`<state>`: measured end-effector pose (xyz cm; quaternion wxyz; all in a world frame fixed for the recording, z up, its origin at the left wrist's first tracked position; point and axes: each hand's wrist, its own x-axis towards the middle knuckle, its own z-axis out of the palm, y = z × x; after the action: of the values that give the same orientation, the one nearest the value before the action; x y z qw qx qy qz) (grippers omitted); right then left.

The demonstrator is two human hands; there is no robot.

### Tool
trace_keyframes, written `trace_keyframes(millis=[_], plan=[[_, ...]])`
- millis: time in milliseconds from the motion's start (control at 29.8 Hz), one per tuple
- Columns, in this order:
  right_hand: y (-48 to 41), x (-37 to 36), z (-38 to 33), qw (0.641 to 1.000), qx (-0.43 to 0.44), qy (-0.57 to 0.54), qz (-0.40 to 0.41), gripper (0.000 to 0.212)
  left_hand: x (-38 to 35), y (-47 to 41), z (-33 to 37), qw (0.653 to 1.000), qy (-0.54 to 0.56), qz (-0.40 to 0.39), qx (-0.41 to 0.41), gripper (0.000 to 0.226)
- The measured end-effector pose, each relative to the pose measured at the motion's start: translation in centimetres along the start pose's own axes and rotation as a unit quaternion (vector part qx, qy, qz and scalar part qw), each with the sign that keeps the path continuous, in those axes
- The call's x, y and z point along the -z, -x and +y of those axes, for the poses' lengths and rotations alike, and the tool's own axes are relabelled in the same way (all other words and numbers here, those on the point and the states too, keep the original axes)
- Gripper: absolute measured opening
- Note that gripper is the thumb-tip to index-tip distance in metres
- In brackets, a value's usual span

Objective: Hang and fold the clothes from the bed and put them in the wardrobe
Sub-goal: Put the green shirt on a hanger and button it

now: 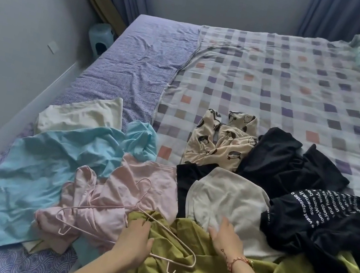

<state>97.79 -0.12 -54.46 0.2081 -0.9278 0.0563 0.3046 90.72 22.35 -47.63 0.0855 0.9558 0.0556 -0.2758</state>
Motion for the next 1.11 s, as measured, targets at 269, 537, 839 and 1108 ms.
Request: trace_keyframes(millis=[269, 537, 839, 1108], plan=[[0.7, -0.1, 0.7, 0.997, -0.017, -0.069, 0.005, 0.027, -0.7, 1.0, 1.0, 0.999, 0.004, -0.033, -0.009, 0.038], [6.1, 7.5, -1.3, 0.735, -0.034, -0.678, -0.001, 0.028, 1.3, 4.8, 3.1, 0.967, 0.252, -0.019, 0.033, 0.035], [19.1, 18.4, -3.7, 0.689, 0.183, -0.686, -0.145, 0.038, 7.5, 9.9, 11.0, 0.718, 0.685, -0.118, 0.047, 0.059], [31.0, 17.8, 1.8, 0.829, 0.168, -0.527, -0.086, 0.027, 11.2, 15.0, 19.3, 0.589, 0.776, -0.218, -0.055, 0.051]])
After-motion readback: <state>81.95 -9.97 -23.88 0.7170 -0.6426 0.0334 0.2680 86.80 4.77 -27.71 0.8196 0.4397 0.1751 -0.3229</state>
